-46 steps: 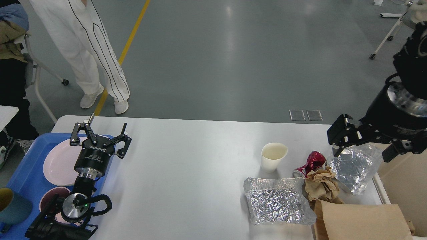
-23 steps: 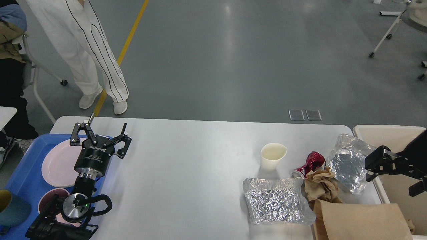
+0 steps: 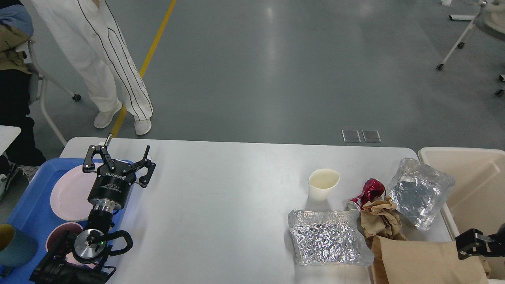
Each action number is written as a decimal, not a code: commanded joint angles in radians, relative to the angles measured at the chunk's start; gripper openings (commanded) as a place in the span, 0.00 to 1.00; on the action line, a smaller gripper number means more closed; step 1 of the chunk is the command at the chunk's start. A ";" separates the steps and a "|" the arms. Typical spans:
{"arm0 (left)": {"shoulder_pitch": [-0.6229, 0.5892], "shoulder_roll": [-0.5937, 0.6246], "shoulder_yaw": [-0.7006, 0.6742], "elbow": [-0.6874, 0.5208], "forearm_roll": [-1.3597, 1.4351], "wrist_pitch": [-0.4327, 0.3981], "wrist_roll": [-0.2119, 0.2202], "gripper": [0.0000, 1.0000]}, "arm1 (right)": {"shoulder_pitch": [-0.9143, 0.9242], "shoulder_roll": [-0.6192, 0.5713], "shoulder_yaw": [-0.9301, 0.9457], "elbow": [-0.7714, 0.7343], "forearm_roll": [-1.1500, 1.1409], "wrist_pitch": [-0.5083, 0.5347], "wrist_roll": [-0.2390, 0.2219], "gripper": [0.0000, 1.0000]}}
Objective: Tidy desktop
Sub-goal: 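Lower the right gripper toward the brown paper bag nearest the robot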
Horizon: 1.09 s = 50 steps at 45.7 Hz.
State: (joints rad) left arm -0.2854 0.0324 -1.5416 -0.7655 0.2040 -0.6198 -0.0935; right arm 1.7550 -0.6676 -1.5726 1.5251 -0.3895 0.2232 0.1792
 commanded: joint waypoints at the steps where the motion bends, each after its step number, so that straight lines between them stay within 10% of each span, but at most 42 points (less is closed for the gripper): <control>1: 0.000 0.000 0.000 0.000 0.000 0.000 0.000 0.96 | -0.063 -0.004 0.005 -0.029 0.001 -0.036 0.023 1.00; 9: 0.000 0.000 0.000 0.000 0.000 0.000 0.000 0.96 | -0.173 -0.009 0.081 -0.095 0.009 -0.042 0.082 1.00; 34: -0.001 0.000 0.000 0.000 0.000 0.000 0.000 0.96 | -0.493 0.011 0.290 -0.293 0.018 -0.053 0.069 1.00; 45: -0.001 0.000 0.000 0.000 0.000 0.000 0.000 0.96 | -0.554 0.046 0.298 -0.295 0.021 -0.146 0.069 0.85; 50: -0.001 0.000 0.000 0.000 0.000 0.000 0.000 0.96 | -0.565 0.060 0.299 -0.293 0.021 -0.150 0.069 0.59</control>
State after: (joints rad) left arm -0.2869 0.0322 -1.5416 -0.7655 0.2040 -0.6198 -0.0936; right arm 1.2026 -0.6215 -1.2748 1.2305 -0.3683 0.0839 0.2473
